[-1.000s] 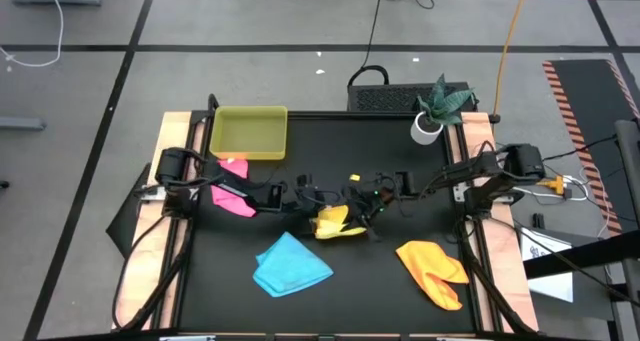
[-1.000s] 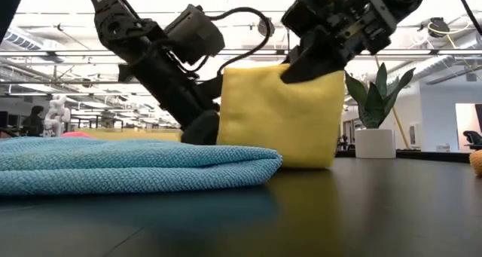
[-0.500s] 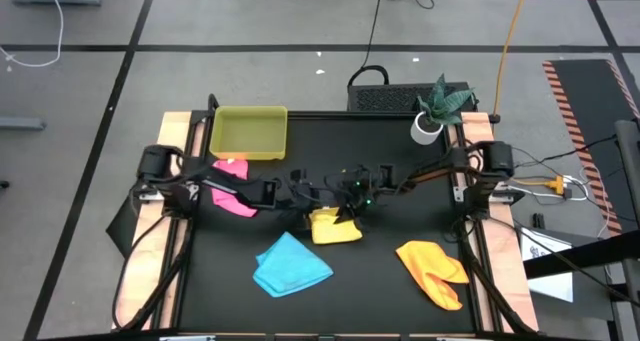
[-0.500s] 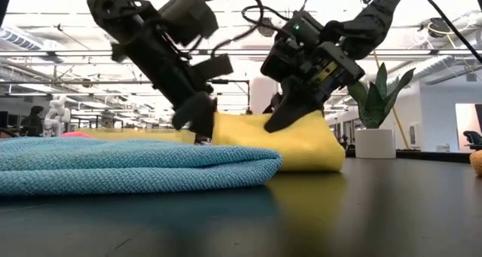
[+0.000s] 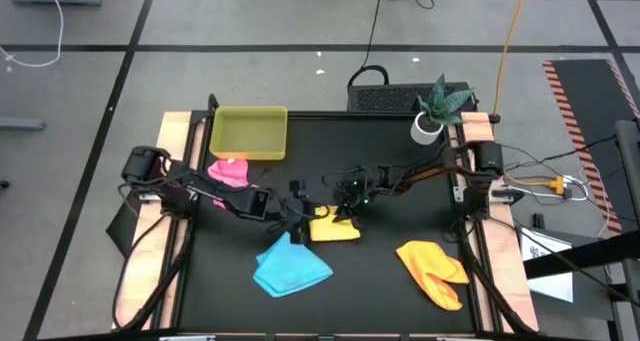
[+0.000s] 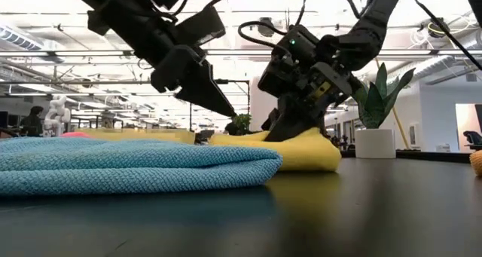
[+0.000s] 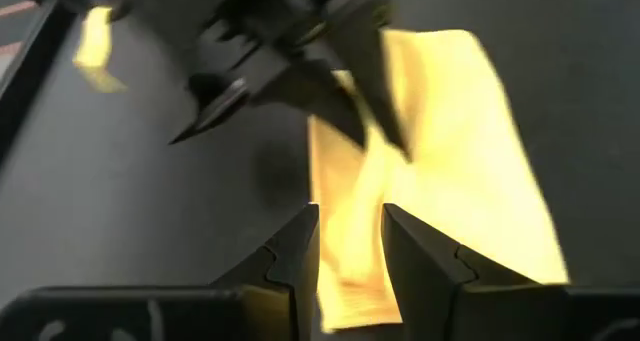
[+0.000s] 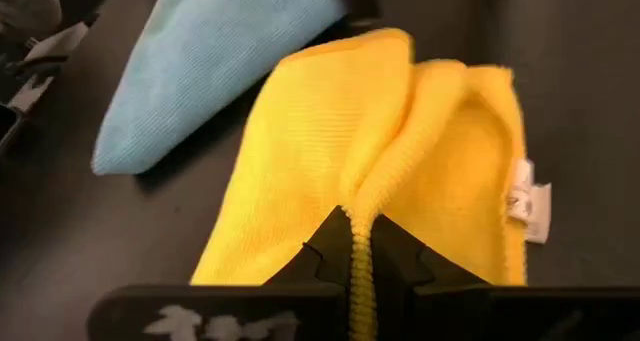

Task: Fold microfiber towels
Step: Fold the yellow microfiber cloth

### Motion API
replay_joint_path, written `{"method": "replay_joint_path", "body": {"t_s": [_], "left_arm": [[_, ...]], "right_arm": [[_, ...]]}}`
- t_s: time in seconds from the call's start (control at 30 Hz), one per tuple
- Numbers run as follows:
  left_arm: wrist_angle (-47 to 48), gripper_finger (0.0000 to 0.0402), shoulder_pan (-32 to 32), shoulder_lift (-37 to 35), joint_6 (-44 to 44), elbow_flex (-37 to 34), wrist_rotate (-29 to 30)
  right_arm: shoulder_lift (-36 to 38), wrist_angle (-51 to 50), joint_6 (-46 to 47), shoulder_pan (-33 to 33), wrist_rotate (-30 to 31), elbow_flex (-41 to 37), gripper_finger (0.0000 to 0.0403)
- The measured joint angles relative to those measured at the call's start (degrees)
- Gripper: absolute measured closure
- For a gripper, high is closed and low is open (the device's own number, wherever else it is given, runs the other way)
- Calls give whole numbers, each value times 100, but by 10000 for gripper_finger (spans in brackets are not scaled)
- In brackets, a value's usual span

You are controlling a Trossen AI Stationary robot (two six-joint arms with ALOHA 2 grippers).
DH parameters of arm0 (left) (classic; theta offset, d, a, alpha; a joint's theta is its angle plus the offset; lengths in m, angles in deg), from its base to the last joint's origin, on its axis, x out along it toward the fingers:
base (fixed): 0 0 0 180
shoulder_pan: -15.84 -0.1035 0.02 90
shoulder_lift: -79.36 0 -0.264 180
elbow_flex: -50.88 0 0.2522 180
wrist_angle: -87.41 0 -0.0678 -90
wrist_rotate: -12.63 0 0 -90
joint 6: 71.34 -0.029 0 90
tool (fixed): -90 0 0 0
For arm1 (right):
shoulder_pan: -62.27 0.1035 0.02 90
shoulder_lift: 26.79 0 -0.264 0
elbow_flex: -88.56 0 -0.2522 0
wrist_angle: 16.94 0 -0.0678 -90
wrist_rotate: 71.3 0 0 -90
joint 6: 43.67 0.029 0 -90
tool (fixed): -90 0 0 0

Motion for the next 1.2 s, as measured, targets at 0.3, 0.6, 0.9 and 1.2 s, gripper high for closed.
{"method": "replay_joint_path", "body": {"t_s": [0.3,0.6,0.9,1.2], "left_arm": [[-354,289,98,156,30,-4,-246],[-614,289,-61,805,326,-4,-244],[-571,289,-50,975,699,-2,-114],[-601,289,-48,973,962,-2,294]], "right_arm": [[-124,212,-13,-110,17,1,397],[-124,459,-341,-80,425,3,371],[159,132,-413,-101,1190,1,273],[1146,-935,-201,209,2757,1,258]]}}
